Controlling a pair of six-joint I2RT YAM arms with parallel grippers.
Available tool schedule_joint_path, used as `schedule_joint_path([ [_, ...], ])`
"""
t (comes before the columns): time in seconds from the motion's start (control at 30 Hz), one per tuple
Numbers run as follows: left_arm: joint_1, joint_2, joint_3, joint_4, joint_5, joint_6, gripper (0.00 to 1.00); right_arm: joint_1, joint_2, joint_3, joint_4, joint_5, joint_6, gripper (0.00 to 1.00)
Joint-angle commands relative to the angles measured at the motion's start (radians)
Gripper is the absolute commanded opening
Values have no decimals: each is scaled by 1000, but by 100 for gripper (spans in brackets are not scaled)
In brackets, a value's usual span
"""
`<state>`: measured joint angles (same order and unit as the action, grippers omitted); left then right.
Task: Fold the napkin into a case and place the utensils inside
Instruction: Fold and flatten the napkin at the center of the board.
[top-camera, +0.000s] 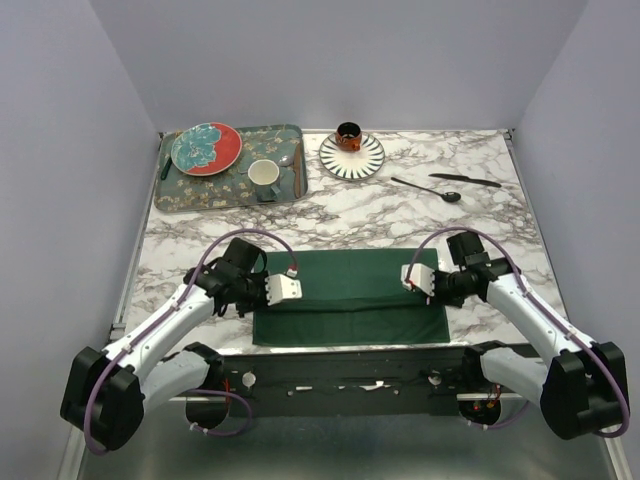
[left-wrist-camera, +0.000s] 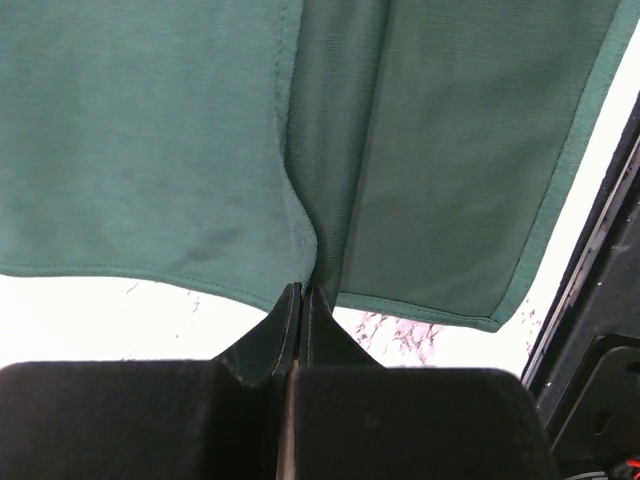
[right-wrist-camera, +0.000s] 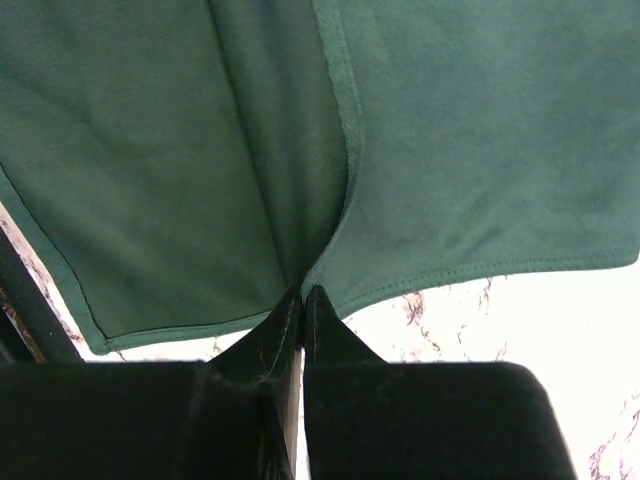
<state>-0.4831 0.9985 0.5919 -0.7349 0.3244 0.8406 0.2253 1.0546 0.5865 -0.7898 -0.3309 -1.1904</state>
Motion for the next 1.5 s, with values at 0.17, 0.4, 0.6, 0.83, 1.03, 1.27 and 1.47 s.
schedule_joint_path([
  [0.17,-51,0,-43,19,-35,2,20,20,12,-19,-38,9,-31,42],
  [0.4,-54,37,-18,20,-25,-37,43,20,97,76,-95,-40,44,54],
  [0.6,-54,65,-7,38,-36,-55,45,22,177,145,-118,-45,80,55],
  [0.83,-52,89,12,49,-35,-52,41,20,251,200,-131,-30,89,49],
  [1.03,-52,103,36,54,-35,-66,34,20,282,230,-149,-25,87,23],
  [1.27,-52,94,57,25,-21,-58,20,20,243,214,-169,-23,66,1],
  [1.47,-52,51,34,-12,-4,-15,1,20,182,193,-192,-34,41,1],
])
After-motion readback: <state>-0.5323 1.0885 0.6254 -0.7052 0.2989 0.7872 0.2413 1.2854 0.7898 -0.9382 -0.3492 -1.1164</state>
